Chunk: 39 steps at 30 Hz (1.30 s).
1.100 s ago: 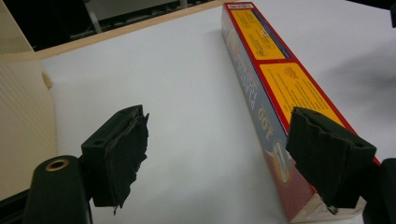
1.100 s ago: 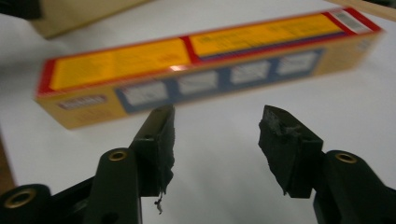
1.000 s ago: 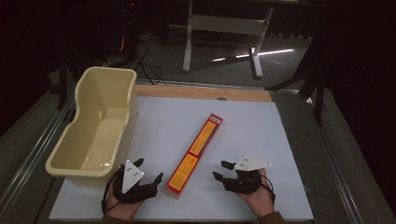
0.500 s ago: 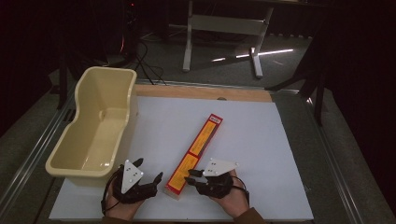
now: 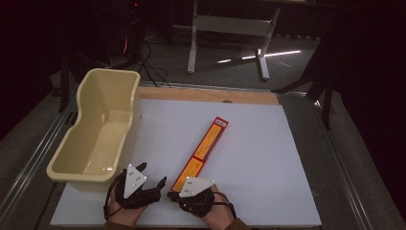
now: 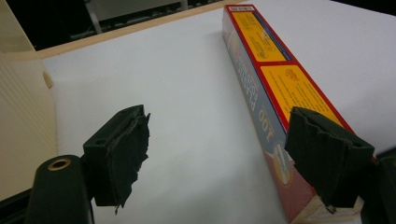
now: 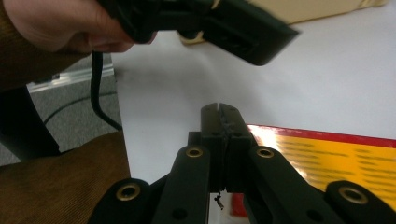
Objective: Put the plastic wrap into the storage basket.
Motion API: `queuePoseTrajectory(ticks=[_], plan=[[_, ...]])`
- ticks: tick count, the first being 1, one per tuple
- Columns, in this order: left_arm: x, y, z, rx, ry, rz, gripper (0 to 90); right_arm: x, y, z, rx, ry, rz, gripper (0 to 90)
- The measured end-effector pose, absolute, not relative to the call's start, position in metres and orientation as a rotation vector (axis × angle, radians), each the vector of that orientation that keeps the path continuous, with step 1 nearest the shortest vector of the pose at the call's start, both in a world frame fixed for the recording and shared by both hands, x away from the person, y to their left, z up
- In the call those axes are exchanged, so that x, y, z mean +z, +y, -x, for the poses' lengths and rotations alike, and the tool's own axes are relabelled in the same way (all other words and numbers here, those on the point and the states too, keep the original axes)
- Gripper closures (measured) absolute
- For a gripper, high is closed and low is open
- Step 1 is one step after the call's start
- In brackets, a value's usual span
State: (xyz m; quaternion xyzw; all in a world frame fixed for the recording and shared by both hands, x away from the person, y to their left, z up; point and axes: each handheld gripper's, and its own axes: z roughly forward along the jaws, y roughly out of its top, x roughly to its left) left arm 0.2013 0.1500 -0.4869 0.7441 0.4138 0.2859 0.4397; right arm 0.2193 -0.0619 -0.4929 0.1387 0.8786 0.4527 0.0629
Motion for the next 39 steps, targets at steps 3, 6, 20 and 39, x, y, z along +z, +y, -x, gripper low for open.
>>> queuePoseTrajectory(ticks=[3,6,20,39], plan=[[-0.487,0.15,-0.201,0.71,1.027,-1.846,21.5,-0.498,-0.054,-0.219,1.324,2.678,-0.424,89.6],[-0.487,0.15,-0.201,0.71,1.029,-1.843,21.5,-0.502,-0.051,-0.218,1.274,2.69,-0.428,89.6],[-0.487,0.151,-0.2,0.708,1.027,-1.841,21.5,-0.502,-0.066,-0.222,1.152,2.694,-0.415,90.0],[-0.487,0.151,-0.201,0.705,1.028,-1.84,21.5,-0.496,-0.047,-0.247,1.069,2.664,-0.5,89.9]])
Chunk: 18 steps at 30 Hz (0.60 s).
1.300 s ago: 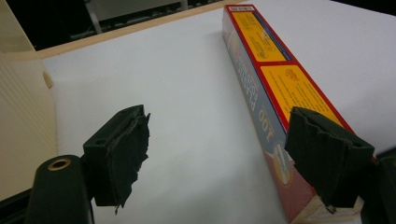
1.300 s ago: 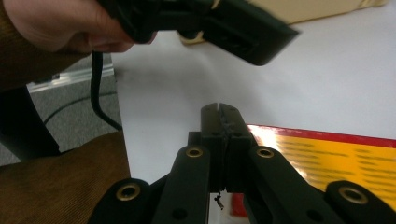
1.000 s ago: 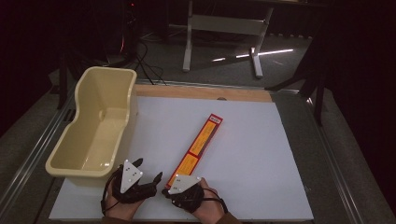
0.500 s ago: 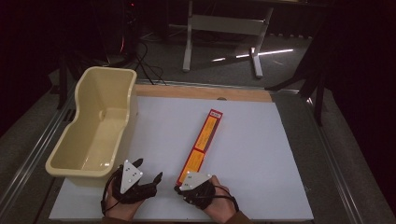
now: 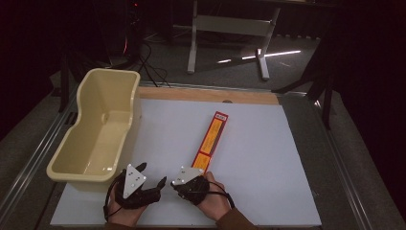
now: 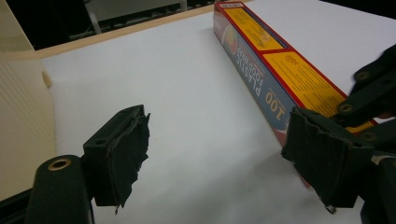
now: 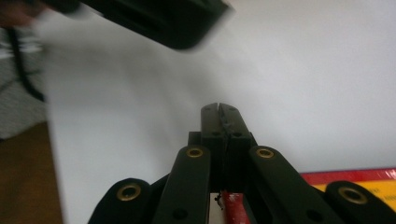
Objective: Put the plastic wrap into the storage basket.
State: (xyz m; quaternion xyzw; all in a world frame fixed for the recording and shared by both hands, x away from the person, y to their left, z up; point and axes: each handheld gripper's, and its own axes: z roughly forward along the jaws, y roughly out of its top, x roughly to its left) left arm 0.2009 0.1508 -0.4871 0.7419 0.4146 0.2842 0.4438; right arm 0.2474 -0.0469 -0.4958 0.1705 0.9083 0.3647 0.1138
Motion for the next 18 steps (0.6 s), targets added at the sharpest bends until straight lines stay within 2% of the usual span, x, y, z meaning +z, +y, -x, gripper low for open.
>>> queuePoseTrajectory(ticks=[11,18], plan=[[-0.487,0.15,-0.201,0.701,1.025,-1.845,21.5,-0.489,-0.064,-0.254,0.967,2.762,-0.576,90.0],[-0.488,0.149,-0.201,0.703,1.029,-1.843,21.5,-0.486,-0.107,-0.245,0.875,2.78,-0.642,89.9]])
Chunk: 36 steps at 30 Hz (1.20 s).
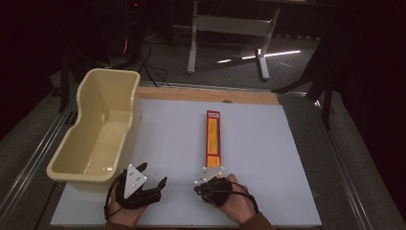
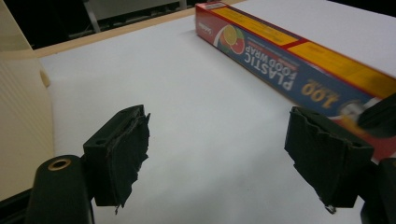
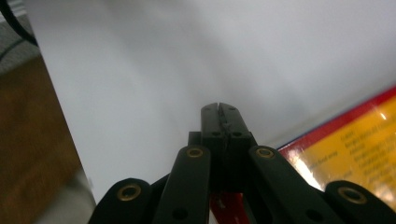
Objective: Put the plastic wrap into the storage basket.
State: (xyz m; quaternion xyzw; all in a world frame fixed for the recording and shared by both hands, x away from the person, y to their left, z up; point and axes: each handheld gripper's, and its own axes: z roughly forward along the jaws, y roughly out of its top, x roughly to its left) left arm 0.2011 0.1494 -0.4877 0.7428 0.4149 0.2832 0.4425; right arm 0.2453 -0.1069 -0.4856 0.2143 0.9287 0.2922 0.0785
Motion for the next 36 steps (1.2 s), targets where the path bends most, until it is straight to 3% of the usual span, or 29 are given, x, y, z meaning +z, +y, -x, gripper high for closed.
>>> queuePoseTrajectory(ticks=[8,17,24,36], plan=[[-0.488,0.148,-0.201,0.703,1.028,-1.846,21.5,-0.485,-0.16,-0.248,0.78,2.713,-0.805,89.9],[-0.489,0.148,-0.202,0.701,1.028,-1.852,21.5,-0.485,-0.216,-0.276,0.677,2.594,-1.035,87.7],[-0.489,0.147,-0.203,0.698,1.027,-1.855,21.5,-0.459,-0.214,-0.293,0.853,2.575,-0.924,69.4],[-0.489,0.147,-0.203,0.689,1.028,-1.855,21.5,-0.45,-0.198,-0.337,0.845,2.605,-0.902,57.9]])
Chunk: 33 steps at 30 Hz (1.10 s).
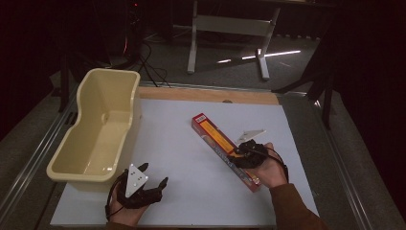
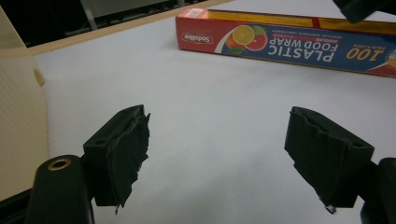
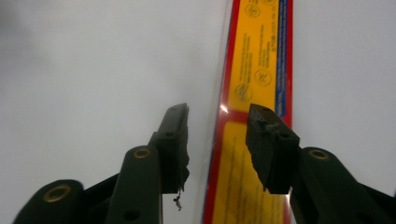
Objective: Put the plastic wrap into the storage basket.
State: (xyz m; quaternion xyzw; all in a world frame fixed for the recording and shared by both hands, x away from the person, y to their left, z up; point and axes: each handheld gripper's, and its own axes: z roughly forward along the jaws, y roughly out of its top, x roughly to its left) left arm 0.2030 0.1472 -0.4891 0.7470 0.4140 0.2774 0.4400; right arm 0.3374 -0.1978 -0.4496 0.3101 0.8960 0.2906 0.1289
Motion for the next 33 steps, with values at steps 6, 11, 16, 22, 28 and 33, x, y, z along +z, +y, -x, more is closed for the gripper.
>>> queuePoseTrajectory(ticks=[6,11,16,22,28,33], plan=[[-0.489,0.147,-0.203,0.687,1.027,-1.856,21.5,-0.447,-0.189,-0.357,0.784,2.638,-0.891,48.0],[-0.489,0.148,-0.203,0.688,1.029,-1.852,21.5,-0.446,-0.181,-0.376,0.716,2.66,-0.92,41.6],[-0.489,0.147,-0.203,0.685,1.027,-1.854,21.5,-0.452,-0.174,-0.394,0.662,2.721,-0.967,33.2],[-0.489,0.147,-0.203,0.684,1.027,-1.853,21.5,-0.463,-0.168,-0.414,0.575,2.79,-1.033,28.7],[-0.49,0.147,-0.204,0.678,1.024,-1.859,21.5,-0.469,-0.16,-0.424,0.483,2.866,-1.049,28.0],[-0.49,0.146,-0.203,0.676,1.023,-1.858,21.4,-0.479,-0.147,-0.435,0.304,2.93,-1.043,28.4]])
